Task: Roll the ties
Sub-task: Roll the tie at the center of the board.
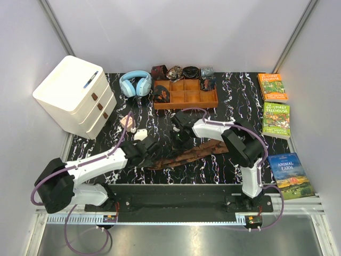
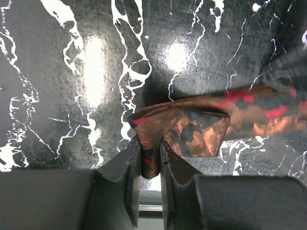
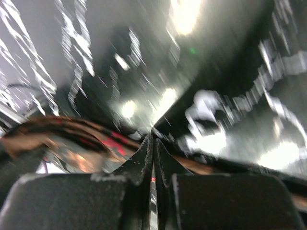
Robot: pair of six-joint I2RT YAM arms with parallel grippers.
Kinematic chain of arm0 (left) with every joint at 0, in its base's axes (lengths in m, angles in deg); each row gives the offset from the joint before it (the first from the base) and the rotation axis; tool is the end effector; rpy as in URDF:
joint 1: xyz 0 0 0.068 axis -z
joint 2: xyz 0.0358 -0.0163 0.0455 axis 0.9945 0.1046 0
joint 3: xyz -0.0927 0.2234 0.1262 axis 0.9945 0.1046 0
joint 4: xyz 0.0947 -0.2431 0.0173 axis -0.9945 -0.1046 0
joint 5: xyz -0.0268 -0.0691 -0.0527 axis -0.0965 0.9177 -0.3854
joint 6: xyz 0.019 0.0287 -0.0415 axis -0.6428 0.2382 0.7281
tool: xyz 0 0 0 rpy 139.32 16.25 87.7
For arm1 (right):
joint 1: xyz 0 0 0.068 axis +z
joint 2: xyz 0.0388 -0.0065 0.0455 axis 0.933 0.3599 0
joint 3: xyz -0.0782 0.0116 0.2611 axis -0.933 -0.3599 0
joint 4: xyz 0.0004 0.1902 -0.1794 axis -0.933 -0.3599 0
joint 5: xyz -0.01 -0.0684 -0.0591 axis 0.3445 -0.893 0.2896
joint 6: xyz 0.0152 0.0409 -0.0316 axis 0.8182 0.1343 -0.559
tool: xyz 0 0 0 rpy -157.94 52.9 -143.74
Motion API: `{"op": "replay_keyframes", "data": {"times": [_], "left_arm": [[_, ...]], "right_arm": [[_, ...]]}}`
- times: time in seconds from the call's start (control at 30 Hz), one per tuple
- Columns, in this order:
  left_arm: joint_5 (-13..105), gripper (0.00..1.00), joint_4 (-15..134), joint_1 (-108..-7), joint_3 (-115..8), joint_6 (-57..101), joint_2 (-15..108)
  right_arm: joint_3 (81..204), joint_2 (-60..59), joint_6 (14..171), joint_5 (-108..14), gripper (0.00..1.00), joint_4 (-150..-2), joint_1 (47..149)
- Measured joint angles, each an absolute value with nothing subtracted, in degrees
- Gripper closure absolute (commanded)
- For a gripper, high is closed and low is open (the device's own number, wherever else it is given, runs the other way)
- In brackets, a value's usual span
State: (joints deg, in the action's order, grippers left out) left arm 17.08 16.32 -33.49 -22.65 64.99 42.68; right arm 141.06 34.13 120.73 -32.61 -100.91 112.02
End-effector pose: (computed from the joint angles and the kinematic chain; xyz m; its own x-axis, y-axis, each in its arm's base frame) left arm 0.1448 -0.1558 0.1921 -0.8759 -0.1391 -0.4619 -0.1192 0.9902 -0.0722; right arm 0.2825 0.2824 0.1355 -0.9766 -0.1783 -0.1204 -0.2149 0.8377 0.5021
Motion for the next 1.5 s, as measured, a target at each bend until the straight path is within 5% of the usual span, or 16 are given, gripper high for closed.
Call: {"op": "replay_keyframes", "data": {"times": [0.37,0.8,1.3,1.5], "left_arm": [[15.31,0.85,13.26,-34.41,-23.35,65.84,40.87],[8.71,0.87,3.81,-31.72,-31.94,63.94,44.39],[-7.79,0.9,-17.12,-16.49,-55.5,72.6,80.28],[-8.97,0.9,-18.24,-12.53,-60.38,72.95,84.98]], "right_arm": [[132.2,26.99,122.92,-34.98,0.93,-101.91,114.16],[145.3,24.87,120.64,-42.23,0.9,-109.85,113.0],[135.68,12.21,119.72,-43.19,0.89,-112.65,102.64],[133.67,9.41,119.72,-43.15,0.89,-112.65,101.31]]}}
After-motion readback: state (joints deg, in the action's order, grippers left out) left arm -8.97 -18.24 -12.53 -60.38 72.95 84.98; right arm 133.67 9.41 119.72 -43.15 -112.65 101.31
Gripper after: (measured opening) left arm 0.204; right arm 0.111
